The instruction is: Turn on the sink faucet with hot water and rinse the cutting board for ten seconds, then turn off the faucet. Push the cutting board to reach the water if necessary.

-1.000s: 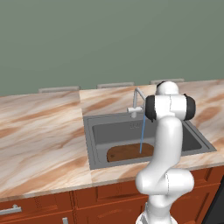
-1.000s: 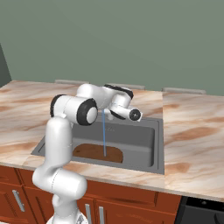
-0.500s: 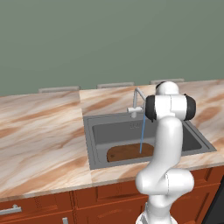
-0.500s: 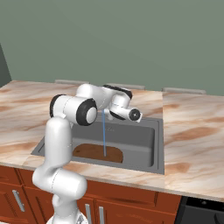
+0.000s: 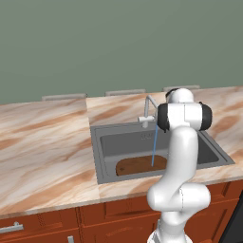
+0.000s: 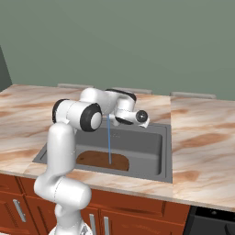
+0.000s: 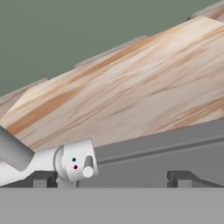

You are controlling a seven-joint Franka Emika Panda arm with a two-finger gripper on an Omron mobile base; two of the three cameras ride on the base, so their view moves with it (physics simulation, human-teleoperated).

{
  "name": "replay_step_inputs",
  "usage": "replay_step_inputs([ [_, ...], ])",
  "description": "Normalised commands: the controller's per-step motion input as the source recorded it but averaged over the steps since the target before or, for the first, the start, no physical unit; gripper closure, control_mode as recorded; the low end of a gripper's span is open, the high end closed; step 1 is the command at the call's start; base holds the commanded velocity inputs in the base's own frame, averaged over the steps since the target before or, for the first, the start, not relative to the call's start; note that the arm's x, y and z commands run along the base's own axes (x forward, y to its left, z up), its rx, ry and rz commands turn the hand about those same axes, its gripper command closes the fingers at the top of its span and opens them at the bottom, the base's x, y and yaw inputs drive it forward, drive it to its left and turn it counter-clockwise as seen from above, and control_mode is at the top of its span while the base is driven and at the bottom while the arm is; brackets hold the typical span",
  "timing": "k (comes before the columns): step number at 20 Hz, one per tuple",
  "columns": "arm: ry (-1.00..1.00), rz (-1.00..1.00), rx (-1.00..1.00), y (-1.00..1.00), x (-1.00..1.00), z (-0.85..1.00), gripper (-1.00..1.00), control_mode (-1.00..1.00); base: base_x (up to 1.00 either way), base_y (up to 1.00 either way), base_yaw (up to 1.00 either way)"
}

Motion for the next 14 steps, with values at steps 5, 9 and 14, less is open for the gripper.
replay_step_inputs([
  [5, 0.07, 0.0, 0.0, -0.04, 0.0, 0.0, -1.0, -1.0, 0.0, 0.0, 0.0],
  [9, 0.01, 0.0, 0.0, 0.0, 0.0, 0.0, -1.0, -1.0, 0.0, 0.0, 0.0],
  [14, 0.0, 0.0, 0.0, 0.0, 0.0, 0.0, -1.0, -1.0, 0.0, 0.0, 0.0],
])
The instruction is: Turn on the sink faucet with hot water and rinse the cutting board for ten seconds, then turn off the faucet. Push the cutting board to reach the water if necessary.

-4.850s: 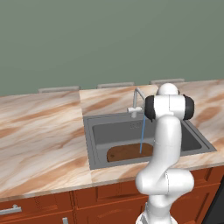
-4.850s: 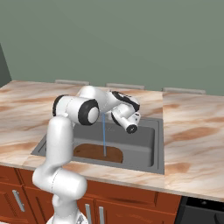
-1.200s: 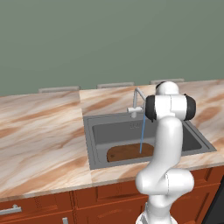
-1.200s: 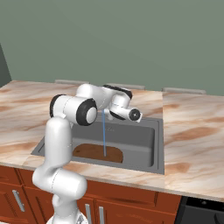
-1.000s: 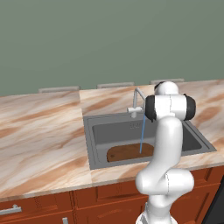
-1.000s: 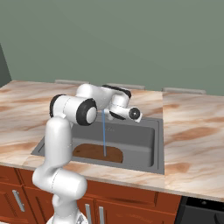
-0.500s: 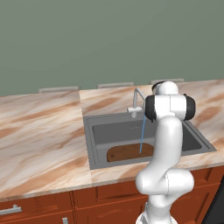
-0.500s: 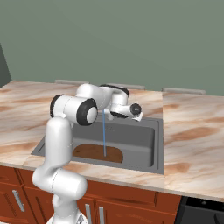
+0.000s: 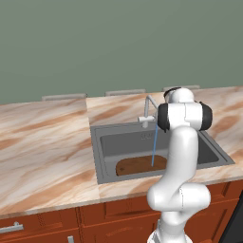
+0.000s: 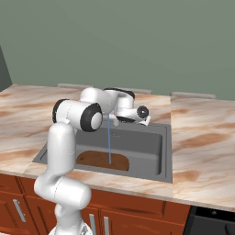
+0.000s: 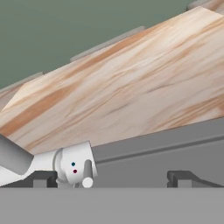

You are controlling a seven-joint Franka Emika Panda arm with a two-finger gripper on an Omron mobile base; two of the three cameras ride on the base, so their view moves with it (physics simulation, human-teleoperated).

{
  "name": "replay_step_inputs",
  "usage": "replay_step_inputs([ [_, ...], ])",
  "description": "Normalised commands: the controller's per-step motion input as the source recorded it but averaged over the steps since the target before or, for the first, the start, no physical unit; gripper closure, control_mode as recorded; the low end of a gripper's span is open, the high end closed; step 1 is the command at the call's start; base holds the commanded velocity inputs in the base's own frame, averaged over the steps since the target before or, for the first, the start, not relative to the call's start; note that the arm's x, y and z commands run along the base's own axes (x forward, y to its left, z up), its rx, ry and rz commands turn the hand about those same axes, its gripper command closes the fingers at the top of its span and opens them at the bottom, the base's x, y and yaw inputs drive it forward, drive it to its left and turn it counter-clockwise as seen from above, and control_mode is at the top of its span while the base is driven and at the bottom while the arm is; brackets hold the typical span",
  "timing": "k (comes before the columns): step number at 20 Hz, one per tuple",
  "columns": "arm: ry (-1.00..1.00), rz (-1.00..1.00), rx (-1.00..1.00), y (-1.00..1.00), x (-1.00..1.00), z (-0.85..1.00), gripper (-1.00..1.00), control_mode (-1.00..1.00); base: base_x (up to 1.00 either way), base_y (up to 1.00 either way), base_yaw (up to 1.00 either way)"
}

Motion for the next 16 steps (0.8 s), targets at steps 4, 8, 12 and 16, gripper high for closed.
replay_step_inputs([
  [4, 0.0, 0.0, 0.0, 0.0, 0.0, 0.0, -1.0, -1.0, 0.0, 0.0, 0.0],
  [8, 0.0, 0.0, 0.0, 0.0, 0.0, 0.0, -1.0, -1.0, 0.0, 0.0, 0.0],
  [12, 0.0, 0.0, 0.0, 0.0, 0.0, 0.0, -1.0, -1.0, 0.0, 0.0, 0.0],
  [16, 0.0, 0.0, 0.0, 0.0, 0.0, 0.0, -1.0, -1.0, 0.0, 0.0, 0.0],
])
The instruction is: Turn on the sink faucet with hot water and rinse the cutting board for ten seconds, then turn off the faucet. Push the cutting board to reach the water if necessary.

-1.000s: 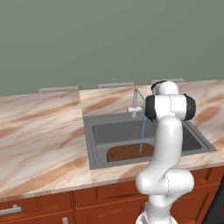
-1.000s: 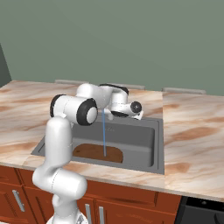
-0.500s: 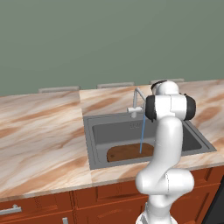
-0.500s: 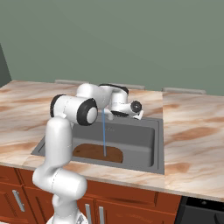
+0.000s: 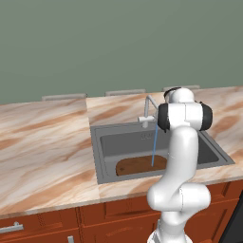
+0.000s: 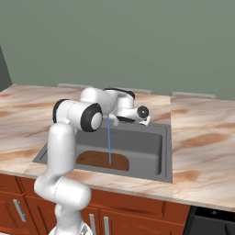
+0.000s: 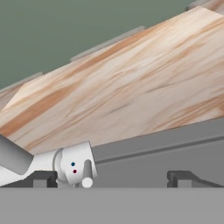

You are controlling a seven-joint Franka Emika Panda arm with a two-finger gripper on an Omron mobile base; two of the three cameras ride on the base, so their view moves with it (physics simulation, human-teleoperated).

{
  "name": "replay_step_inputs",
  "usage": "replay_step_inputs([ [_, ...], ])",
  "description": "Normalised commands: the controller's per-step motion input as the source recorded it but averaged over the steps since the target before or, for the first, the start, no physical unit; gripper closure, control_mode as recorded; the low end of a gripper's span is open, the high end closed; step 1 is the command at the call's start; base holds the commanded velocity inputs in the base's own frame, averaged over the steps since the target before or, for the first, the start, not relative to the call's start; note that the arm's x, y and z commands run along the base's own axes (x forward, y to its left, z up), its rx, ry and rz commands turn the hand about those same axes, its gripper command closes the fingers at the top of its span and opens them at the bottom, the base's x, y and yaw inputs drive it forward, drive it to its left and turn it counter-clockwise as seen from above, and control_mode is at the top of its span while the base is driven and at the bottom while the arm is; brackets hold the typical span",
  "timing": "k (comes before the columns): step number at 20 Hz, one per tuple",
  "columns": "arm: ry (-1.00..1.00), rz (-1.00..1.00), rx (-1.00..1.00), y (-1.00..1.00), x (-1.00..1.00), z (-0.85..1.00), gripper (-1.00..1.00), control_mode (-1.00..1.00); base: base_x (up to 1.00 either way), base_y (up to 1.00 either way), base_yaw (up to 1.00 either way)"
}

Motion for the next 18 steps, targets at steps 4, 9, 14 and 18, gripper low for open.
replay_step_inputs([
  [4, 0.0, 0.0, 0.0, 0.0, 0.0, 0.0, -1.0, -1.0, 0.0, 0.0, 0.0],
  [9, 0.0, 0.0, 0.0, 0.0, 0.0, 0.0, -1.0, -1.0, 0.0, 0.0, 0.0],
  [14, 0.0, 0.0, 0.0, 0.0, 0.0, 0.0, -1.0, -1.0, 0.0, 0.0, 0.0],
  [18, 0.0, 0.0, 0.0, 0.0, 0.0, 0.0, -1.0, -1.0, 0.0, 0.0, 0.0],
])
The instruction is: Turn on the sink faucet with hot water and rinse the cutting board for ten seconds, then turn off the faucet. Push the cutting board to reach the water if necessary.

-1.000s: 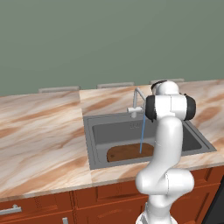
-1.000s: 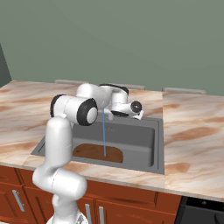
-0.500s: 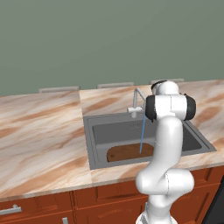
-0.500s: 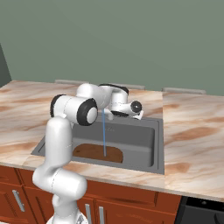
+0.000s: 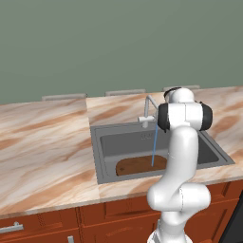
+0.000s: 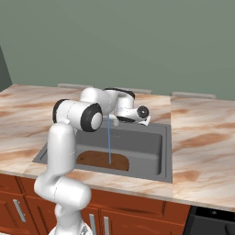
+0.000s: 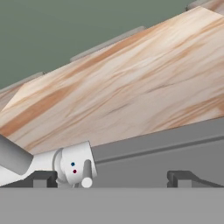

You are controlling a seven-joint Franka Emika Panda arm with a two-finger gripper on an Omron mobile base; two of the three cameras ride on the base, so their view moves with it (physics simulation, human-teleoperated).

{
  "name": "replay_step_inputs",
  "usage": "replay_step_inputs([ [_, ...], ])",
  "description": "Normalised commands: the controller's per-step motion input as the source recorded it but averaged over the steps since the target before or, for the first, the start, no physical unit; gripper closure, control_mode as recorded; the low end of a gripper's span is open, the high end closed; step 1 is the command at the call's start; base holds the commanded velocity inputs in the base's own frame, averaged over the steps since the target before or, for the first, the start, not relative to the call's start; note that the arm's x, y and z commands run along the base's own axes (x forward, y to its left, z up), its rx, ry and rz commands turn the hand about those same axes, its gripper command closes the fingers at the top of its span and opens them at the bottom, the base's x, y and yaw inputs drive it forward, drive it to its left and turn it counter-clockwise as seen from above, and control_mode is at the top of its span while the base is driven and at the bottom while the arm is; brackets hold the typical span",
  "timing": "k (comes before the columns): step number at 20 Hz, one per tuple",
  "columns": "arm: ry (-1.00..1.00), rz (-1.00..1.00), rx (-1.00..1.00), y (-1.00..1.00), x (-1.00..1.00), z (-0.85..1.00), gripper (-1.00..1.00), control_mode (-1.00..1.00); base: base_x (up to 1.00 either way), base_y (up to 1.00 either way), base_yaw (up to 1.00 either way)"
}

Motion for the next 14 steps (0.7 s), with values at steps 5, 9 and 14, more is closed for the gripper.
replay_step_inputs([
  [5, 0.0, 0.0, 0.0, 0.0, 0.0, 0.0, -1.0, -1.0, 0.0, 0.0, 0.0],
  [9, 0.0, 0.0, 0.0, 0.0, 0.0, 0.0, -1.0, -1.0, 0.0, 0.0, 0.0],
  [14, 0.0, 0.0, 0.0, 0.0, 0.0, 0.0, -1.0, -1.0, 0.0, 0.0, 0.0],
])
